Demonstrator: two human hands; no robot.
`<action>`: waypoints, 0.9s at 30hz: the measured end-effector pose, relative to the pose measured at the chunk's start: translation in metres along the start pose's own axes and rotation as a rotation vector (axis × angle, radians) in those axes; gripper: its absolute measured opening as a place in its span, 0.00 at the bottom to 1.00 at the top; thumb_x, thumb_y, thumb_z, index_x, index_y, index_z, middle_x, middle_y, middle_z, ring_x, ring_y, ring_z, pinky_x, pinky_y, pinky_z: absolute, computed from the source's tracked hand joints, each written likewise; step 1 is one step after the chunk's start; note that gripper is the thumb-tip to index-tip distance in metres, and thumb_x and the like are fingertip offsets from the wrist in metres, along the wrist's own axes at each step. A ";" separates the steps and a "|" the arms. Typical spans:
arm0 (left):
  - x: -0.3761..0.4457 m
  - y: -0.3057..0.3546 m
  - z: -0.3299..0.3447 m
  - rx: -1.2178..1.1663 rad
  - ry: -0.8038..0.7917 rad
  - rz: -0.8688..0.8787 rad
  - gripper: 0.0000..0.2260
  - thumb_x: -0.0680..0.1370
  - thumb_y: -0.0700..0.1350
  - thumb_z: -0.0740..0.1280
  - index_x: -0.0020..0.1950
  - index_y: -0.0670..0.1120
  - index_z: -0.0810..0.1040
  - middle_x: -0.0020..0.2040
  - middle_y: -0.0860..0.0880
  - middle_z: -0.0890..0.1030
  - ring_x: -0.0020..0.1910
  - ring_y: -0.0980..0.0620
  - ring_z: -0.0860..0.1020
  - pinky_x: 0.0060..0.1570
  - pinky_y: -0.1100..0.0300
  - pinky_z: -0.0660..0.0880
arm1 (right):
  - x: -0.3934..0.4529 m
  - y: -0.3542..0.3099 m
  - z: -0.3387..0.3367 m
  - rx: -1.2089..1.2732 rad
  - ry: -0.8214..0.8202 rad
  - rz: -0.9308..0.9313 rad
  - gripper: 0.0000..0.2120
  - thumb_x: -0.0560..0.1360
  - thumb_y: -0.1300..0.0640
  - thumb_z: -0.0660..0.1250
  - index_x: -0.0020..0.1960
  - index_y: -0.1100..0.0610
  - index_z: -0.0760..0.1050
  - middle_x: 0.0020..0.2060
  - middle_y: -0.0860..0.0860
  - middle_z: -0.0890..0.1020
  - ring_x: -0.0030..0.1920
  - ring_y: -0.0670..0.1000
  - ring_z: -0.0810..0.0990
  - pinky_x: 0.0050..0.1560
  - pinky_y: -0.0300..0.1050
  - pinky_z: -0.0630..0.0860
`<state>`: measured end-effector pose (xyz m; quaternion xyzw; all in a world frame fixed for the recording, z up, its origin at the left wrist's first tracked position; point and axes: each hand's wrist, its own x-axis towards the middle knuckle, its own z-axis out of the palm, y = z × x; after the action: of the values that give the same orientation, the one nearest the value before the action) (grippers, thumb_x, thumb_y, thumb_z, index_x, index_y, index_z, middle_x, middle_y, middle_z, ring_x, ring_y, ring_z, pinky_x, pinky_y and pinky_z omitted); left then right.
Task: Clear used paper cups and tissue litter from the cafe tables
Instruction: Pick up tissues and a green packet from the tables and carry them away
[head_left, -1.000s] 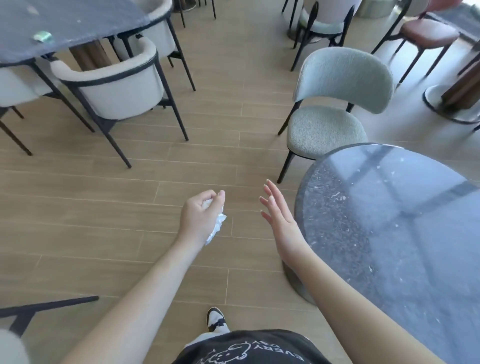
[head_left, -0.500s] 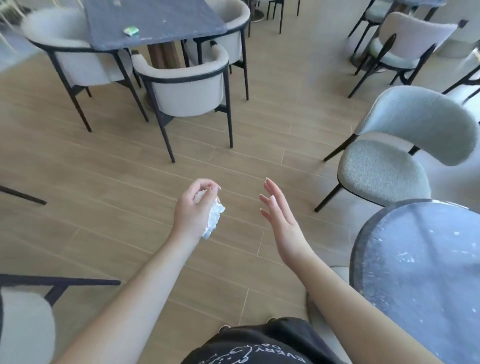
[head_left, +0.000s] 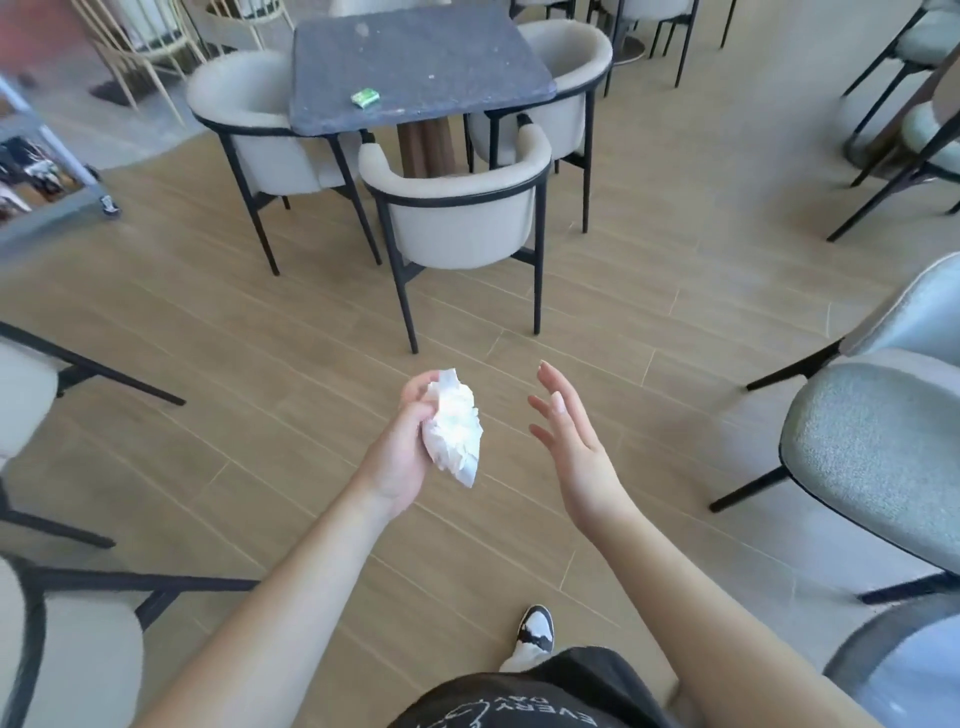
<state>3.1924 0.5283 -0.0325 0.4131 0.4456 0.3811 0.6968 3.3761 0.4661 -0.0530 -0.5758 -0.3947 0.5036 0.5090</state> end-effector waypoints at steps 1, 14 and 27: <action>0.009 0.004 0.000 0.048 0.020 0.002 0.18 0.71 0.46 0.61 0.61 0.54 0.75 0.53 0.49 0.80 0.49 0.48 0.80 0.49 0.51 0.73 | 0.014 -0.005 -0.002 -0.004 -0.009 -0.008 0.21 0.79 0.32 0.54 0.72 0.30 0.65 0.70 0.29 0.70 0.70 0.37 0.71 0.74 0.54 0.67; 0.102 0.035 -0.068 0.076 0.321 0.058 0.24 0.75 0.43 0.76 0.69 0.49 0.74 0.58 0.52 0.85 0.53 0.55 0.85 0.55 0.54 0.81 | 0.152 -0.032 0.060 -0.028 -0.179 -0.028 0.21 0.81 0.35 0.55 0.73 0.33 0.66 0.71 0.31 0.69 0.69 0.37 0.72 0.73 0.51 0.69; 0.222 0.131 -0.201 0.087 0.352 0.090 0.21 0.71 0.55 0.72 0.63 0.57 0.77 0.54 0.57 0.86 0.53 0.55 0.85 0.52 0.57 0.79 | 0.303 -0.075 0.172 -0.098 -0.197 -0.069 0.20 0.78 0.38 0.60 0.70 0.30 0.68 0.70 0.32 0.72 0.71 0.40 0.72 0.73 0.54 0.69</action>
<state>3.0523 0.8239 -0.0335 0.3895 0.5578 0.4588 0.5716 3.2660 0.8040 -0.0292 -0.5339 -0.4866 0.5198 0.4561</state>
